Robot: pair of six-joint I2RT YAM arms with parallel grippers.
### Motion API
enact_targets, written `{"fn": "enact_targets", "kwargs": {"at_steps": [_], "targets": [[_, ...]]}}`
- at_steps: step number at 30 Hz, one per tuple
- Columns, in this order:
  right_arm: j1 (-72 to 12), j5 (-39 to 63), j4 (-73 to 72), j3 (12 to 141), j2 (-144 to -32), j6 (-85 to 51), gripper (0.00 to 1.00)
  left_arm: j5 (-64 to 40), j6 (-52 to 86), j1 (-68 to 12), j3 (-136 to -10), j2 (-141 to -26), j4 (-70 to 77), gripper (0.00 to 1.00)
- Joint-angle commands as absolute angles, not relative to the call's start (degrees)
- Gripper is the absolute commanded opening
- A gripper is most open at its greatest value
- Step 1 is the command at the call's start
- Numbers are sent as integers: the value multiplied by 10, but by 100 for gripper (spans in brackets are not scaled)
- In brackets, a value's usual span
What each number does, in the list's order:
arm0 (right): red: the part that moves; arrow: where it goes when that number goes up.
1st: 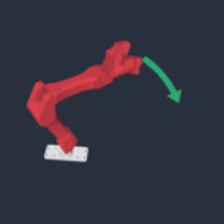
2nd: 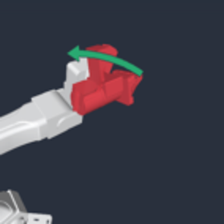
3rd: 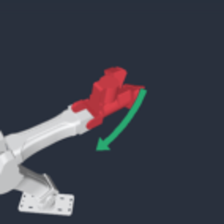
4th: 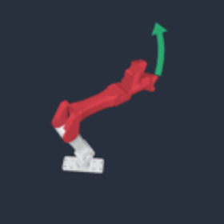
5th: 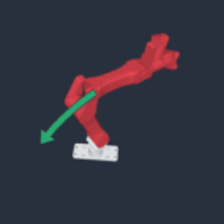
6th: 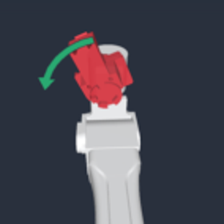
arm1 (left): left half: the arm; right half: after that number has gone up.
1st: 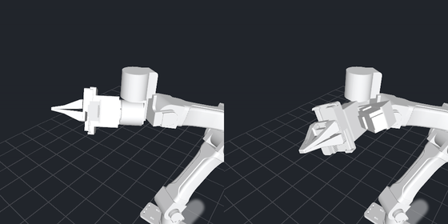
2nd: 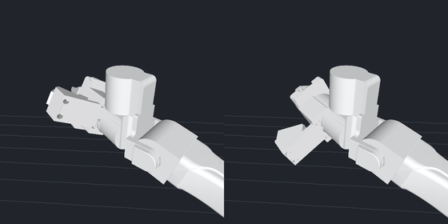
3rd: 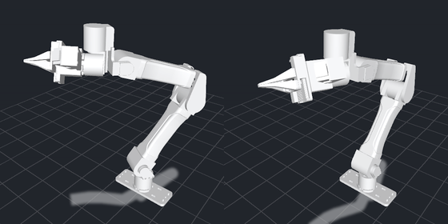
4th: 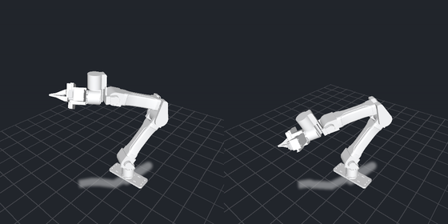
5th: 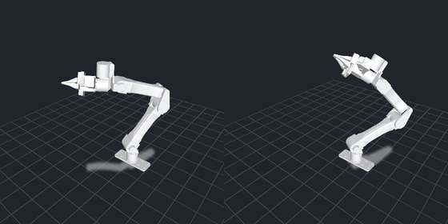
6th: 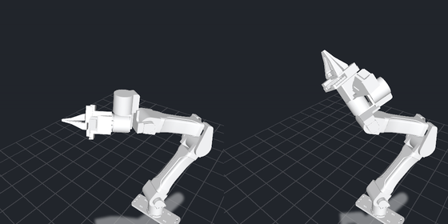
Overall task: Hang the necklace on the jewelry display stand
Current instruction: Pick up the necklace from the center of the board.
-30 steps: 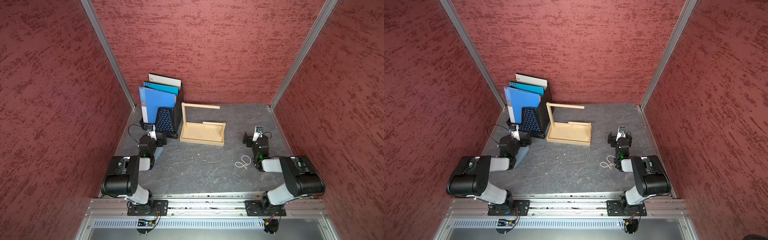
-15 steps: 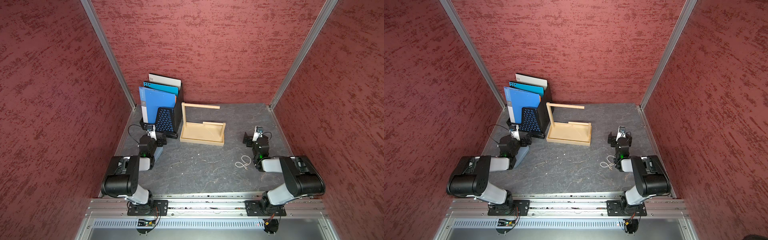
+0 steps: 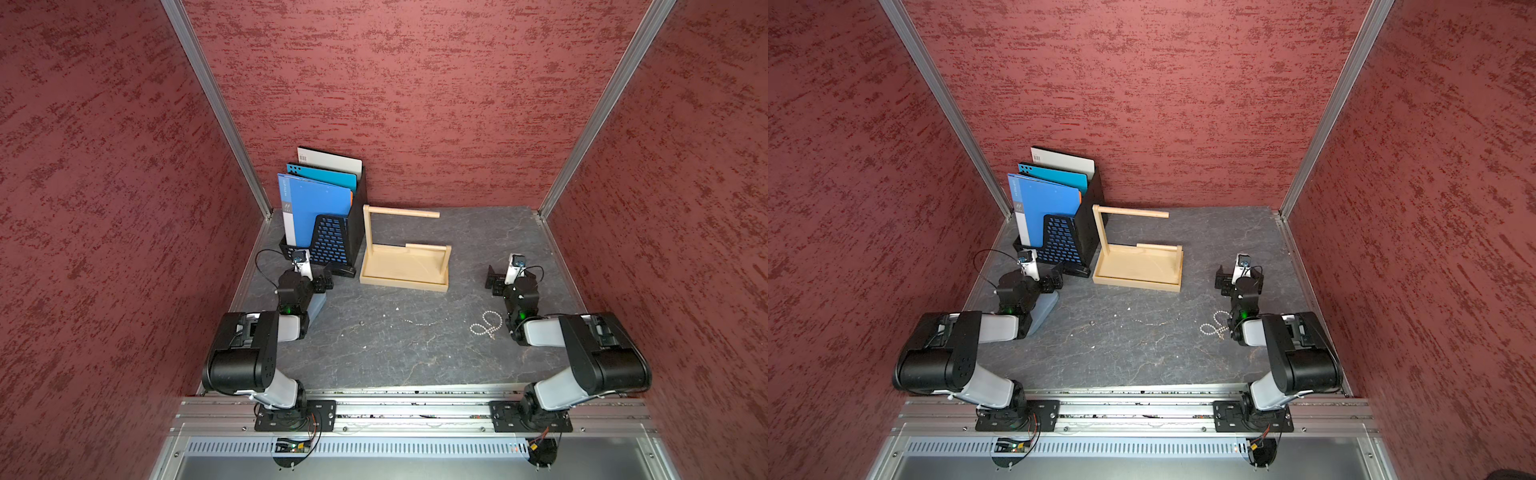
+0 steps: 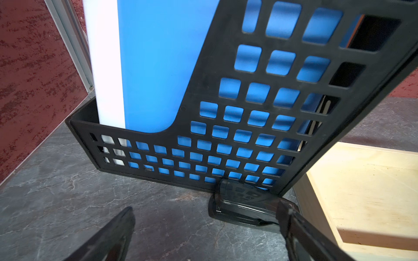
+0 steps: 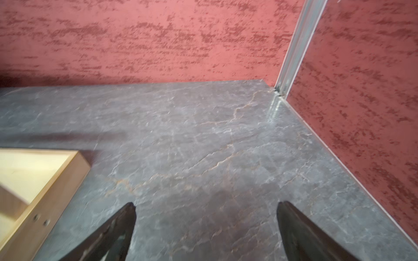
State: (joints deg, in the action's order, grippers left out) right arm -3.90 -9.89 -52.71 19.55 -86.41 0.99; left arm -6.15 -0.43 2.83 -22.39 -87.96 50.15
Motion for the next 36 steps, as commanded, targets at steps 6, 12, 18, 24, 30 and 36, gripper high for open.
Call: {"fn": "enact_targets", "kwargs": {"at_steps": [6, 12, 18, 24, 30, 36], "targets": [[-34, -153, -48, 377, -659, -135, 99, 28, 1, 4, -257, -800, 372, 99], [-34, -103, 246, 538, -647, -188, 99, 116, 144, 7, -419, -717, -11, 99], [-36, -43, 392, 544, -611, -345, 93, -32, 161, 4, -475, -649, -198, 99], [-104, -28, 577, 539, -642, -431, 84, -141, 260, -147, -369, -598, -136, 100], [-152, -20, 641, 534, -711, -427, 69, -3, 246, -431, -395, -657, -78, 100], [-173, -33, 614, 549, -791, -427, 51, -18, 167, -528, -505, -772, -91, 100]]}}
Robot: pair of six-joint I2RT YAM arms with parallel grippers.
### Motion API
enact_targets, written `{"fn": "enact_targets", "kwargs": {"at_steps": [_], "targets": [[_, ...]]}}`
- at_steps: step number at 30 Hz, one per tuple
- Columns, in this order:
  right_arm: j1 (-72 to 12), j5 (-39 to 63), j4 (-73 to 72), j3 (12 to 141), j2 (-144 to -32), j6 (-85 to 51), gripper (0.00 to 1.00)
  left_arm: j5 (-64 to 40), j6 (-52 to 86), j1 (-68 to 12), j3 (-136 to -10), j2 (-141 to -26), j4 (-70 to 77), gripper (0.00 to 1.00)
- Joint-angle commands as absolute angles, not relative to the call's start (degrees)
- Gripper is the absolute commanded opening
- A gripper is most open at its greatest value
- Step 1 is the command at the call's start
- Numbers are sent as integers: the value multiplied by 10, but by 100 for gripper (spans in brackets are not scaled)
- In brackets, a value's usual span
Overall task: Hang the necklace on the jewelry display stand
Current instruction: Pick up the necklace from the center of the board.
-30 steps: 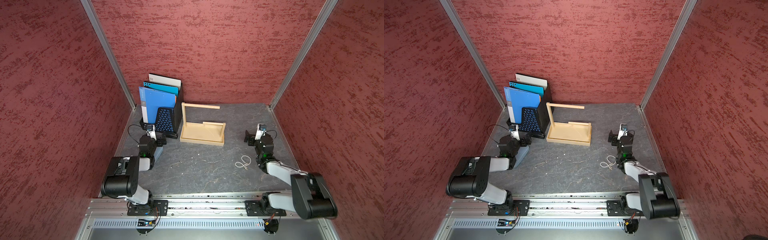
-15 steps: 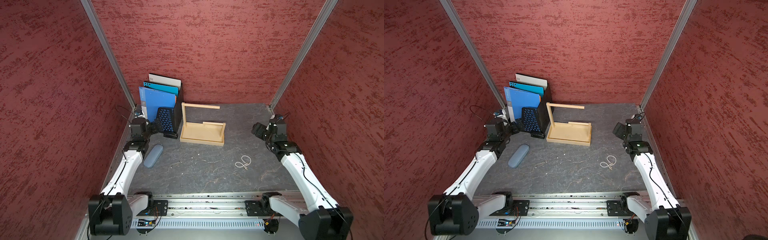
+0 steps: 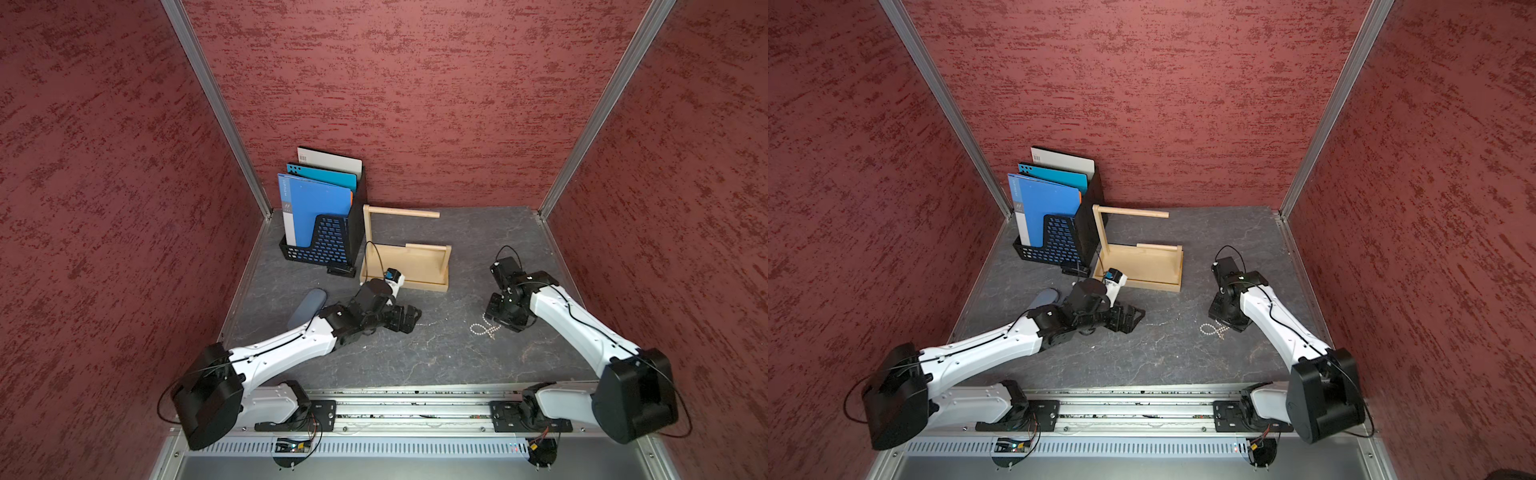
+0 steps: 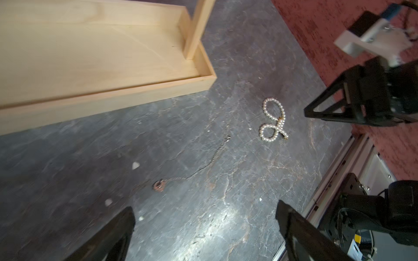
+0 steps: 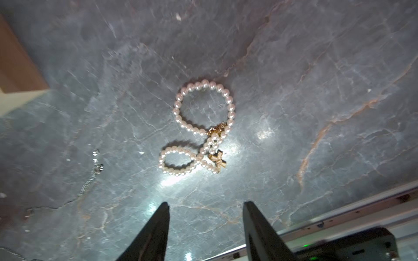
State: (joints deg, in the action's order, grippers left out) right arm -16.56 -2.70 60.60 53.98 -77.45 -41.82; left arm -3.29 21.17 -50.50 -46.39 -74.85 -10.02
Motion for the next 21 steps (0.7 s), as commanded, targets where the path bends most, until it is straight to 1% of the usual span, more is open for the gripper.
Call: {"fn": "enact_targets", "kwargs": {"at_steps": [1, 7, 16, 21], "targets": [[-174, -36, 608, 553, -801, -426, 51, -16, 150, -540, -521, -785, -97, 100], [-174, -30, 569, 577, -875, -417, 51, -19, 133, -566, -530, -802, -87, 100], [-173, -47, 531, 598, -952, -394, 41, -15, 137, -571, -498, -776, -76, 100], [-174, -60, 517, 609, -997, -388, 39, -14, 135, -571, -493, -773, -75, 100]]}}
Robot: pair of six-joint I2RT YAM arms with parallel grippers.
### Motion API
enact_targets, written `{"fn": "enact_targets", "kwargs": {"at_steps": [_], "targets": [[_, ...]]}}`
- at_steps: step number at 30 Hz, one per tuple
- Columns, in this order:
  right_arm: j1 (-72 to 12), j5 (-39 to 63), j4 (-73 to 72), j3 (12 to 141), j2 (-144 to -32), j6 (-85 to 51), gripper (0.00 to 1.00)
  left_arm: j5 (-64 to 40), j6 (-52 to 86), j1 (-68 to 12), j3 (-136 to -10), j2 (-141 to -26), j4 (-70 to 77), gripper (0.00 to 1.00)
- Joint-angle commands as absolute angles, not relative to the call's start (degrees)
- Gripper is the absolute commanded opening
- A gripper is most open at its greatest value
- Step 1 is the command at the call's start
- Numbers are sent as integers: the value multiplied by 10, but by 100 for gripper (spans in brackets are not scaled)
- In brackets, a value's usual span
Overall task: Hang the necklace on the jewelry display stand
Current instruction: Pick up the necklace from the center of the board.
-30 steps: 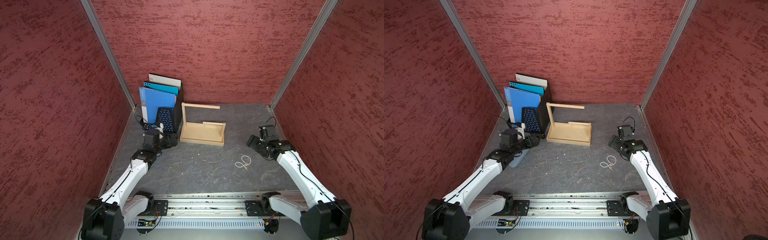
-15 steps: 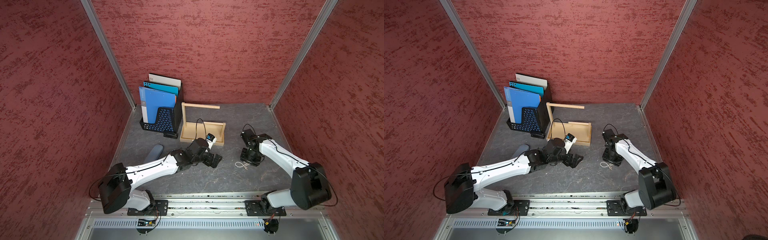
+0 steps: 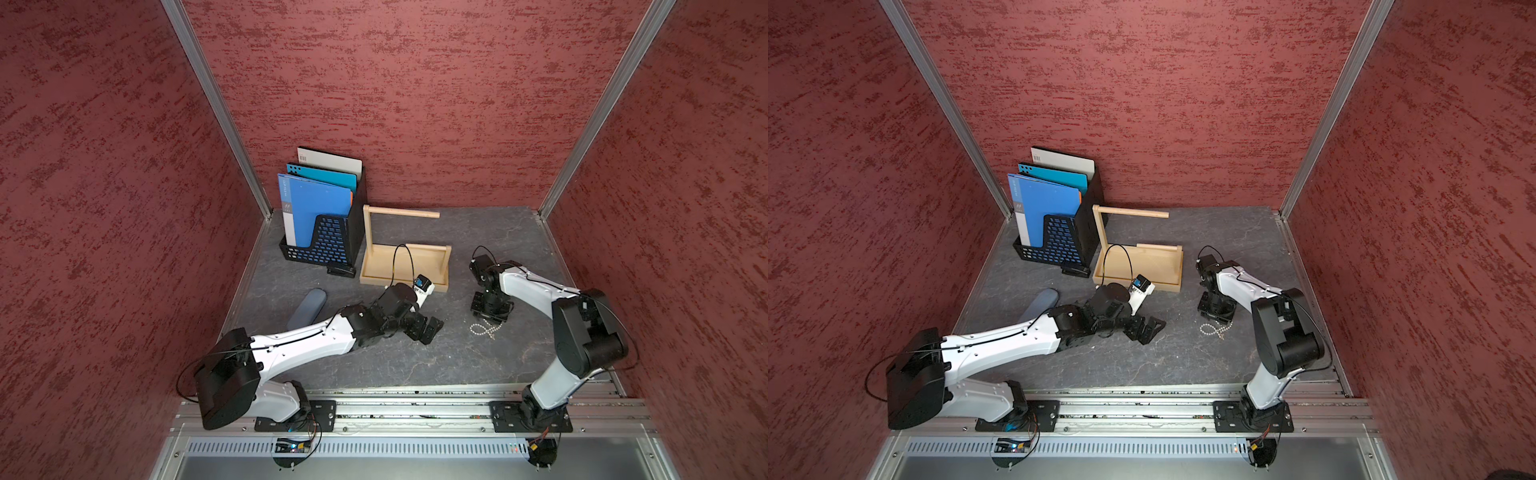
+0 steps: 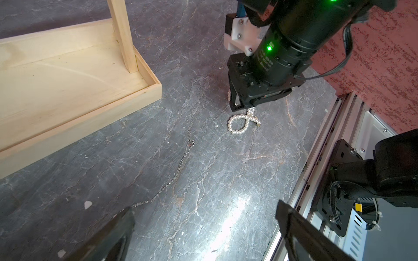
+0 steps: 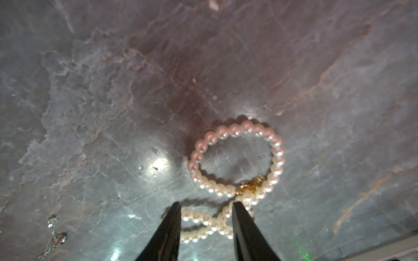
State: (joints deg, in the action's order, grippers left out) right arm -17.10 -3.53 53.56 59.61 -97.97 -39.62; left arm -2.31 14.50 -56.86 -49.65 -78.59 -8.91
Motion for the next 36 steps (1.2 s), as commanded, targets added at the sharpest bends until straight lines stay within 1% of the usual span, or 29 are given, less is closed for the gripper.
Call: {"fn": "enact_targets", "kwargs": {"at_steps": [1, 4, 6, 8, 12, 13, 16, 18, 22, 24, 31, 34, 36], "targets": [[-173, -65, 514, 611, -1007, -389, 39, -13, 134, -571, -493, -774, -75, 100], [-173, -58, 514, 623, -1035, -385, 39, -12, 133, -571, -495, -774, -81, 100], [-173, -47, 512, 627, -1046, -384, 37, -8, 132, -571, -494, -773, -85, 100], [-174, -42, 510, 629, -1043, -385, 31, -4, 130, -572, -493, -768, -88, 100], [-174, -51, 503, 626, -997, -389, 10, 4, 127, -571, -487, -759, -92, 100], [-174, -55, 500, 624, -981, -388, 7, 6, 127, -572, -487, -757, -91, 100], [-173, -71, 499, 624, -939, -385, 2, 13, 126, -572, -485, -755, -92, 100], [-173, -80, 501, 625, -915, -385, 0, 42, 133, -572, -488, -757, -96, 99], [-174, -79, 500, 626, -857, -395, 0, 148, 171, -574, -506, -762, -113, 100], [-173, -73, 496, 626, -820, -401, 0, 176, 166, -576, -516, -761, -119, 99], [-173, -16, 446, 628, -691, -427, 0, 252, 79, -600, -550, -761, -114, 100], [-174, 1, 419, 635, -638, -444, 0, 262, 35, -613, -574, -772, -108, 100], [-173, 4, 412, 649, -612, -456, 0, 249, 3, -624, -590, -778, -95, 100]]}}
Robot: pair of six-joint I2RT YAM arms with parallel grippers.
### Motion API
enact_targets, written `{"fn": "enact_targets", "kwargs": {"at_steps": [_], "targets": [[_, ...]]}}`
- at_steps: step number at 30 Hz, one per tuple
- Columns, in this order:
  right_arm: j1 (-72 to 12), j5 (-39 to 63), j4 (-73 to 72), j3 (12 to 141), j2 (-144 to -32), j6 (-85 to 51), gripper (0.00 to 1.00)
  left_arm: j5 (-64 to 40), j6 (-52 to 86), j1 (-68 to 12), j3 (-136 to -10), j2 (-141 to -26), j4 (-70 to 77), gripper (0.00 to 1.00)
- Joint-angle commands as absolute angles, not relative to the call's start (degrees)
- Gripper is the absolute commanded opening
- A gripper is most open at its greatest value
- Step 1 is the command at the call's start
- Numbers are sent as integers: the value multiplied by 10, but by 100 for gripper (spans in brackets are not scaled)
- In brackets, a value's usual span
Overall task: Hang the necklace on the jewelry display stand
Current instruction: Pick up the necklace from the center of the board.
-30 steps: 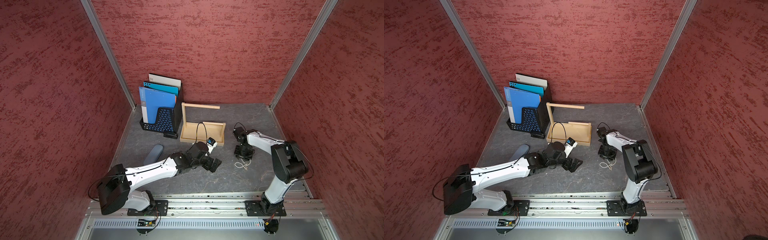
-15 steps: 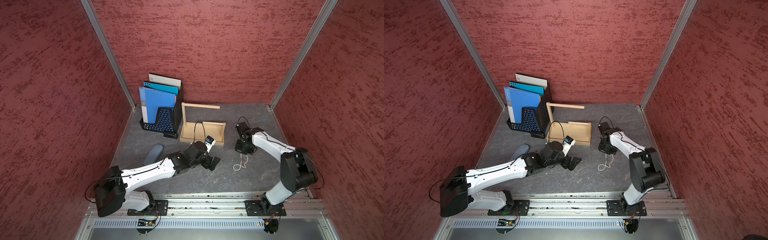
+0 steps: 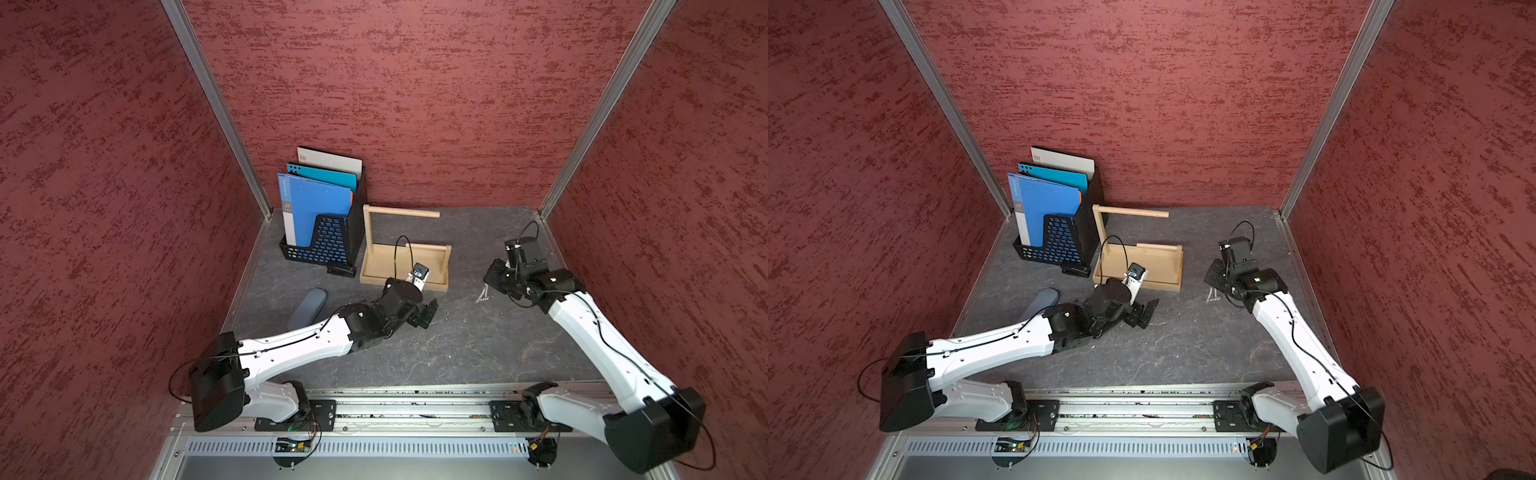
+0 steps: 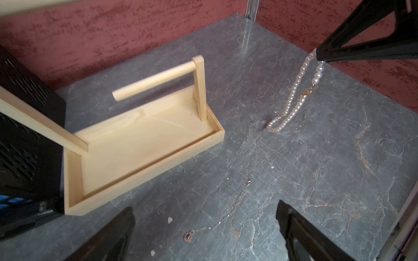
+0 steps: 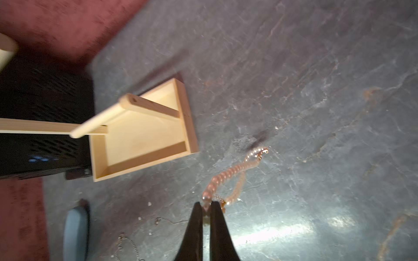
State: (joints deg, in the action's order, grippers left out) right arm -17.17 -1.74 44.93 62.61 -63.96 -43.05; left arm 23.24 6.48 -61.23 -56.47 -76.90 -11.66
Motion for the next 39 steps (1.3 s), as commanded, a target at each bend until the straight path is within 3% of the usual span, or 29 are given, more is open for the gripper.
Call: {"fn": "enact_targets", "kwargs": {"at_steps": [1, 8, 11, 15, 19, 25, 31, 37, 39], "targets": [[-174, 5, 411, 657, -602, -460, 0, 238, -12, -628, -594, -779, -85, 100], [-173, 6, 427, 734, -568, -484, 0, 160, -47, -632, -628, -784, -21, 95], [-173, 8, 426, 761, -561, -491, 0, 135, -48, -631, -647, -790, 1, 88], [-175, 25, 431, 794, -567, -495, 0, 141, -1, -625, -645, -787, 79, 71], [-176, 40, 426, 811, -571, -499, 0, 124, 6, -617, -623, -781, 150, 70], [-219, 28, 463, 867, -610, -458, 0, 86, 13, -612, -678, -820, 73, 74], [-275, -29, 471, 903, -636, -430, 0, 31, 62, -606, -690, -850, 92, 73], [-292, -44, 444, 905, -640, -435, 0, -6, 110, -572, -693, -876, 121, 51], [-294, -46, 445, 905, -643, -435, 0, -20, 123, -559, -698, -886, 128, 49]]}}
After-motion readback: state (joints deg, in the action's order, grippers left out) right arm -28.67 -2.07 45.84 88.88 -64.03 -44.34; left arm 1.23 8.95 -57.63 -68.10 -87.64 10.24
